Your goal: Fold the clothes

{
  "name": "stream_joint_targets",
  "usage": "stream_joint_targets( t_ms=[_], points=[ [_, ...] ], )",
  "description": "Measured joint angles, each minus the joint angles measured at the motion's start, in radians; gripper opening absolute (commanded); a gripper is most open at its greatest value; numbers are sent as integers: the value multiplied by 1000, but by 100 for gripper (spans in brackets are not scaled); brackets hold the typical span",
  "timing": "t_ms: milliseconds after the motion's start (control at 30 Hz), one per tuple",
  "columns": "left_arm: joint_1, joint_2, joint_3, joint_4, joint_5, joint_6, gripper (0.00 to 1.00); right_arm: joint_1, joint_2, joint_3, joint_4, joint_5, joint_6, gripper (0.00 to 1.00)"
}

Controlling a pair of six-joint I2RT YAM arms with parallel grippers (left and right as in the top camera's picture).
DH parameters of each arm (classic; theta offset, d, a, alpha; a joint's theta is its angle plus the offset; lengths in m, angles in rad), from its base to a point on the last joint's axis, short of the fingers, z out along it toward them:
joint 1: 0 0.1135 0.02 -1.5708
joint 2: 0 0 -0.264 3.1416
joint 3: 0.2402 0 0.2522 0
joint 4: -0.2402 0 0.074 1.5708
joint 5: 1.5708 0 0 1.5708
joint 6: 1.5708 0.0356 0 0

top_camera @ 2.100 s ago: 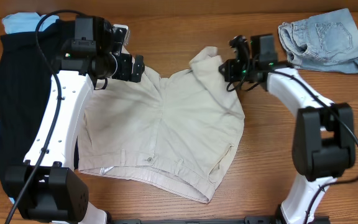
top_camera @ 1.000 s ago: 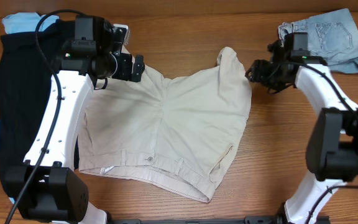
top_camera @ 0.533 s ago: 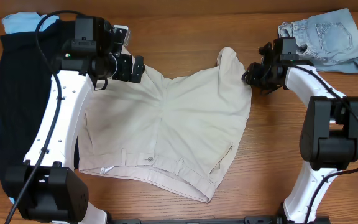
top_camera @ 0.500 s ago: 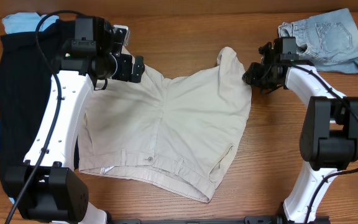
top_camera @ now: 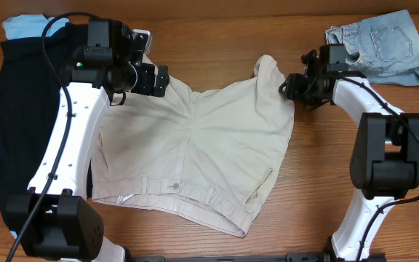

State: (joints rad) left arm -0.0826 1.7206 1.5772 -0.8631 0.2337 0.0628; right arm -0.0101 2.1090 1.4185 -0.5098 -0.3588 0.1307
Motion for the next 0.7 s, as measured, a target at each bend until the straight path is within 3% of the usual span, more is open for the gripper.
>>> stream_joint_targets(
  t_ms=[200,333,433,533,700],
  points=[
    [0,0,0,-1,0,0,100,34,0,-9,12,27,-1,48],
    [0,0,0,-2,0,0,100,47,0,-9,14,66,-2,33],
    [0,0,0,-2,0,0,100,48,0,-9,22,99,8,15],
    [0,0,0,-2,0,0,100,42,0,-9,24,117,29,6],
    [0,0,0,-2,0,0,100,3,-1,-2,-27,132,44,4]
  ],
)
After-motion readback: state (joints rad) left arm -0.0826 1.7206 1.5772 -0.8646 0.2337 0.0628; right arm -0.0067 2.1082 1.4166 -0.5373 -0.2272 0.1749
